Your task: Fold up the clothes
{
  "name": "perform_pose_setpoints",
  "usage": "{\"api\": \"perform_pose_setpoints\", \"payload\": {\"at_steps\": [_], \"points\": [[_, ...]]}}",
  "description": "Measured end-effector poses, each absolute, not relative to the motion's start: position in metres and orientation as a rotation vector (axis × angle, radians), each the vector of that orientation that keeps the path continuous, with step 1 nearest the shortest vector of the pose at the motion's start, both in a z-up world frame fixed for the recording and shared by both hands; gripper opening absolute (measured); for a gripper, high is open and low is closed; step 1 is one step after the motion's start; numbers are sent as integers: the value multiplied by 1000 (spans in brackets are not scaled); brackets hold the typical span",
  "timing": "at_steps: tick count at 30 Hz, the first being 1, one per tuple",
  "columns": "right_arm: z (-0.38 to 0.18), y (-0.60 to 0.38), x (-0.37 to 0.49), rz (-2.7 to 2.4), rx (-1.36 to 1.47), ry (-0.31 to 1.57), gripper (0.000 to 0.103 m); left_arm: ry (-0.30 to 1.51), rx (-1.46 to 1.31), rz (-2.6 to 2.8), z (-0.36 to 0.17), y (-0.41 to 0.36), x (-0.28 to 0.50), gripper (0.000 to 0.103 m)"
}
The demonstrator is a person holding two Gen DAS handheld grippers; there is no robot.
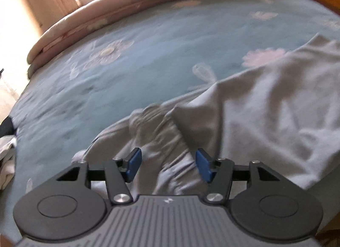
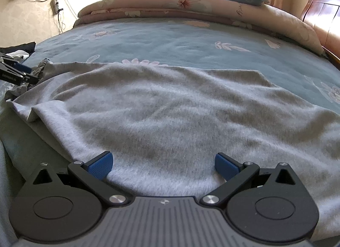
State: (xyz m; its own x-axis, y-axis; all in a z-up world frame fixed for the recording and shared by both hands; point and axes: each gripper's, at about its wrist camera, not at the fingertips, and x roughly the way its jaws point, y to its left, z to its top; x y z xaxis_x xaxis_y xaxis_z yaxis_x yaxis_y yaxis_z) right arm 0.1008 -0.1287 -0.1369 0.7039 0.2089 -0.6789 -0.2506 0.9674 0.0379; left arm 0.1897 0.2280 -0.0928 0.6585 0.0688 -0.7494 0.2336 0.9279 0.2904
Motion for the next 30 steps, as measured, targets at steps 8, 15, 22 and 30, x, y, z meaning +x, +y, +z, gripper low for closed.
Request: {"api": "perform_pose_setpoints", "payload": {"at_steps": [8, 15, 22, 30], "points": [[-143, -123, 101, 223, -89, 725, 103, 816, 346, 104, -61, 290, 184, 61], [-144, -123, 100, 216, -90, 714, 103, 820, 151, 51, -52, 320, 186, 62], [-145, -124, 100, 219, -88, 714, 103, 848, -103, 77, -64, 356, 174, 56], [-145, -123, 100, 215, -90, 711, 103, 869, -547, 0, -103, 403, 162, 56]]}}
